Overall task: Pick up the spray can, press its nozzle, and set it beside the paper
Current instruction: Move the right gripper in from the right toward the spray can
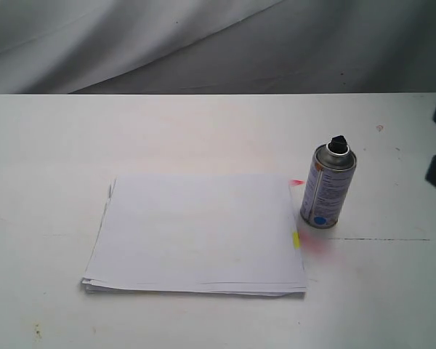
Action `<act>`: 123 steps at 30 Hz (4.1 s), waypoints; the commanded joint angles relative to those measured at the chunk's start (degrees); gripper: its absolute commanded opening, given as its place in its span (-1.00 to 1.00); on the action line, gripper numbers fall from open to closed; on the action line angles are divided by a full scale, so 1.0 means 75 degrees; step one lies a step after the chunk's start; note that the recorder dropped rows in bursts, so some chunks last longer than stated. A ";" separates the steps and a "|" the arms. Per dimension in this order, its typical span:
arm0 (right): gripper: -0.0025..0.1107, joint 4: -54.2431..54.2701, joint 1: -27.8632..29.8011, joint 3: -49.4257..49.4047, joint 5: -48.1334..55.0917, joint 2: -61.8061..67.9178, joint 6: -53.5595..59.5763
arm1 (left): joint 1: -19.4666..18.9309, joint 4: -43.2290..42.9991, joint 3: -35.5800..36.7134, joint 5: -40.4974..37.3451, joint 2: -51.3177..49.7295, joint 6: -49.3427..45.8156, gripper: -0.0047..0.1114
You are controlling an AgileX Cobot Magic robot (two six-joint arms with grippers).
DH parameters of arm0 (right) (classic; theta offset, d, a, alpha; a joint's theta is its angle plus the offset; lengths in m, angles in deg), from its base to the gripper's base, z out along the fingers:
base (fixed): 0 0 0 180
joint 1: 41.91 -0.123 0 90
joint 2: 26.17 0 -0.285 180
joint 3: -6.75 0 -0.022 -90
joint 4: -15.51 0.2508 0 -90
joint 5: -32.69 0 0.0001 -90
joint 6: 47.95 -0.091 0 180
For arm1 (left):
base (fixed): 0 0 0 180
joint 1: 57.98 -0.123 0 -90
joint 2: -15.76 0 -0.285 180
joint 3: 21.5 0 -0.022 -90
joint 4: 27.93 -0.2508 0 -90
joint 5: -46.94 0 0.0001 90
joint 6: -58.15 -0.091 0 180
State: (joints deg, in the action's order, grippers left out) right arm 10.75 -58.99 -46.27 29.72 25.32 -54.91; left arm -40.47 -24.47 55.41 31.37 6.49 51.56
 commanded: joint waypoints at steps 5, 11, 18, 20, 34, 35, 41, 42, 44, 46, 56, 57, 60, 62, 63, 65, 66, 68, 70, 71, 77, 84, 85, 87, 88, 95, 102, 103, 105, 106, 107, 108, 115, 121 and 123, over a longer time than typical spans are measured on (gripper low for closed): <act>-0.96 -0.0128 -0.0688 -0.0380 -0.2987 0.2071 0.0292 | -0.0015 0.0072 0.0041 0.0041 0.0037 0.0015 -0.75; -0.96 0.0309 -0.0688 -0.1351 -0.4955 0.3293 0.0461 | -0.0015 0.0072 0.0041 0.0041 0.0037 0.0015 -0.75; -0.96 0.0295 -0.0688 -0.1387 -0.5249 0.4545 0.0880 | -0.0015 0.0072 0.0041 0.0041 0.0037 0.0015 -0.75; -0.96 0.0295 -0.0688 -0.1387 -0.5356 0.4801 0.0928 | -0.0015 0.0072 0.0041 0.0041 0.0037 0.0015 -0.75; -0.96 0.0921 -0.0688 -0.2094 -0.8661 0.7452 0.1068 | -0.0015 0.0072 0.0041 0.0041 0.0037 0.0015 -0.75; -0.96 0.0921 -0.0688 -0.2094 -0.8676 0.7522 0.1068 | -0.0015 0.0072 0.0041 0.0041 0.0037 0.0015 -0.75; -0.96 0.1204 -0.0688 -0.2094 -0.8901 0.7709 0.0867 | -0.0015 0.0072 0.0041 0.0041 0.0037 0.0015 -0.75; -0.96 0.1225 -0.0688 -0.2094 -0.8901 0.7709 0.0867 | -0.0015 0.0072 0.0041 0.0041 0.0037 0.0015 -0.75; -0.96 0.1225 -0.0688 -0.2094 -0.8901 0.7709 0.0867 | -0.0015 0.0072 0.0041 0.0041 0.0037 0.0015 -0.75; -0.90 0.1226 -0.0688 -0.2094 -0.8901 0.7709 0.0867 | -0.0015 0.0072 0.0041 0.0041 0.0037 0.0015 -0.75; 0.52 0.1226 -0.0688 -0.2094 -0.8883 0.7709 0.0509 | -0.0015 0.0072 0.0041 0.0041 0.0037 0.0015 -0.75; 0.61 0.1226 -0.0688 -0.2094 -0.8883 0.7709 0.0082 | -0.0015 0.0072 0.0041 0.0041 0.0037 0.0015 -0.75; 0.69 0.1346 -0.0688 -0.2094 -0.8846 0.7709 -0.0219 | -0.0015 0.0072 0.0041 0.0041 0.0037 0.0015 -0.75; 0.69 0.1346 -0.0688 -0.2094 -0.8833 0.7709 -0.0219 | -0.0015 0.0072 0.0041 0.0041 0.0037 0.0015 -0.75; 0.69 0.1346 -0.0688 -0.2094 -0.8833 0.7709 -0.0219 | -0.0015 0.0072 0.0041 0.0041 0.0037 0.0015 -0.75; 0.69 0.1346 -0.0688 -0.2094 -0.8833 0.7709 -0.0219 | -0.0015 0.0072 0.0041 0.0041 0.0037 0.0015 -0.75; 0.69 0.1346 -0.0688 -0.2094 -0.8833 0.7709 -0.0219 | -0.0015 0.0072 0.0041 0.0041 0.0037 0.0015 -0.75; 0.69 0.1346 -0.0688 -0.2094 -0.8833 0.7709 -0.0219 | -0.0015 0.0072 0.0041 0.0041 0.0037 0.0015 -0.75; 0.69 0.1346 -0.0688 -0.2094 -0.8828 0.7709 -0.0158 | -0.0015 0.0072 0.0041 0.0041 0.0037 0.0015 -0.75; 0.69 0.1346 -0.0688 -0.2094 -0.8828 0.7709 -0.0041 | -0.0015 0.0072 0.0041 0.0041 0.0037 0.0015 -0.75; 0.69 0.1346 -0.0688 -0.2049 -0.8933 0.7709 0.0455 | -0.0015 0.0072 0.0041 0.0041 0.0037 0.0015 -0.75; 0.69 0.1313 -0.0688 -0.1607 -0.8251 0.7709 0.0800 | -0.0015 0.0072 0.0041 0.0041 0.0037 0.0015 -0.75; 0.69 0.1313 -0.0688 -0.1516 -0.8155 0.7709 0.0875 | -0.0015 0.0072 0.0041 0.0041 0.0037 0.0015 -0.75; 0.69 0.1313 -0.0688 -0.1339 -0.8023 0.7709 0.0928 | -0.0015 0.0072 0.0041 0.0041 0.0037 0.0015 -0.75; 0.69 0.1313 -0.0688 -0.1287 -0.8012 0.7709 0.0928 | -0.0015 0.0072 0.0041 0.0041 0.0037 0.0015 -0.75; 0.69 0.1439 -0.0688 -0.0878 -0.7593 0.7709 0.1092 | -0.0015 0.0072 0.0041 0.0041 0.0037 0.0015 -0.75; 0.69 0.1569 -0.0688 -0.0481 -0.7254 0.7755 0.1349 | -0.0015 0.0072 0.0041 0.0041 0.0037 0.0015 -0.75; 0.69 0.1606 -0.0688 -0.0450 -0.7252 0.7810 0.1349 | -0.0015 0.0072 0.0041 0.0041 0.0037 0.0015 -0.75; 0.69 0.1740 -0.0688 -0.0387 -0.7288 0.7979 0.1373 | -0.0015 0.0072 0.0041 0.0041 0.0037 0.0015 -0.75; 0.69 0.1740 -0.0688 -0.0330 -0.7288 0.8076 0.1388 | -0.0015 0.0072 0.0041 0.0041 0.0037 0.0015 -0.75; 0.69 0.1740 -0.0688 -0.0266 -0.7301 0.8198 0.1388 | -0.0015 0.0072 0.0041 0.0041 0.0037 0.0015 -0.75; 0.69 0.1740 -0.0670 -0.0190 -0.7323 0.8328 0.1388 | -0.0015 0.0072 0.0041 0.0041 0.0037 0.0015 -0.75; 0.69 0.1740 -0.0670 0.0358 -0.7513 0.9192 0.1388 | -0.0015 0.0072 0.0041 0.0041 0.0037 0.0015 -0.75; 0.69 0.1740 -0.0670 0.0609 -0.7620 0.9579 0.1388 | -0.0015 0.0072 0.0041 0.0041 0.0037 0.0015 -0.75; 0.69 0.1740 -0.0670 0.0609 -0.7721 0.9610 0.1388 | -0.0015 0.0072 0.0041 0.0041 0.0037 0.0015 -0.75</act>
State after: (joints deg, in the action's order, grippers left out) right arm 23.77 -63.88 -41.99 -26.34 96.96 -44.95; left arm -40.47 -24.47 55.41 31.37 6.49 51.56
